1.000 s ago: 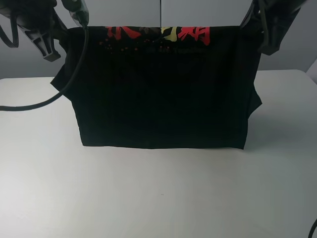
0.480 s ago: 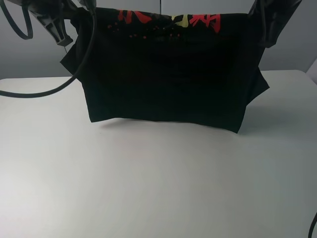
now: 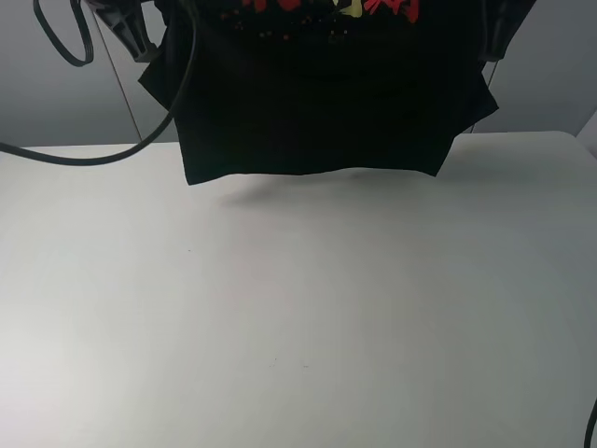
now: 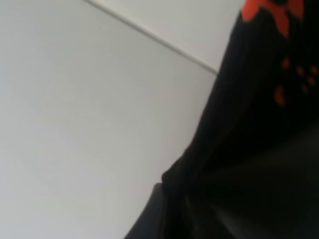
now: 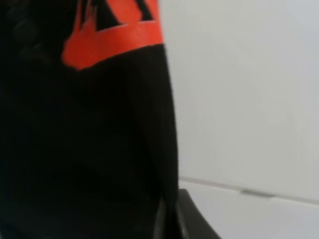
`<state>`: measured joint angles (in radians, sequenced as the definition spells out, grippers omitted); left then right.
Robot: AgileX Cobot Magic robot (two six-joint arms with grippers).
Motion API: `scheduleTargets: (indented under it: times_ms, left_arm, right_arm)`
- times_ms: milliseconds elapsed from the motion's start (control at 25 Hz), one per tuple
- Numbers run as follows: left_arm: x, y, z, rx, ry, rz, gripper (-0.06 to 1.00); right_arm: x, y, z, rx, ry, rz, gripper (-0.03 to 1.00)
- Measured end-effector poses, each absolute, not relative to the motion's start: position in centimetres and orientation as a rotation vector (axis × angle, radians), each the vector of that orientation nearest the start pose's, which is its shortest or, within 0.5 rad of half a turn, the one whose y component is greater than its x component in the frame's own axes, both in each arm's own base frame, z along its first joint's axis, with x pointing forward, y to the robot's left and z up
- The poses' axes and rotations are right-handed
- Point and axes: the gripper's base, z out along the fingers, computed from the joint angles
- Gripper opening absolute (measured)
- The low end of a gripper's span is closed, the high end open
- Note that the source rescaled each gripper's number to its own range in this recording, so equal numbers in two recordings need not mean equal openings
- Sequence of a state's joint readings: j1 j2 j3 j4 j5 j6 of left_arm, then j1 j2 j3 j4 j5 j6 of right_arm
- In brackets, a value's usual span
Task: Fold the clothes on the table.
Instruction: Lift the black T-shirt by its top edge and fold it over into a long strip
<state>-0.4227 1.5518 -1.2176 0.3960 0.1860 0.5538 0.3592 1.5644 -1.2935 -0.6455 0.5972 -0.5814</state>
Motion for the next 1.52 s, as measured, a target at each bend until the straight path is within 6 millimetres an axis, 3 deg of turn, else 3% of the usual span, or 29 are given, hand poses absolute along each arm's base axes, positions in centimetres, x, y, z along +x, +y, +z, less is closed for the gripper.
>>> scheduleTargets:
  times_ms: [320,680,1320,1520]
  left_arm:
    - [31.7,-12.5,29.6,1.366,2.045,0.386,0.0]
    - [29.1,-12.1,25.3,1.507,2.248,0.235,0.0]
    - [26.7,-13.3,24.6,1.648,2.367,0.007,0.0]
    - [27.6,-13.7,25.0,1.48,2.339,0.044,0.0]
  right_arm:
    - [29.8,10.4,26.3,-1.827,2.116,-0.301,0.0]
    - [26.4,9.8,21.4,-1.981,2.236,-0.099,0.0]
    - [22.8,9.2,22.2,-2.027,2.325,0.077,0.0]
    - [23.9,9.4,22.2,-1.85,2.335,-0.009,0.0]
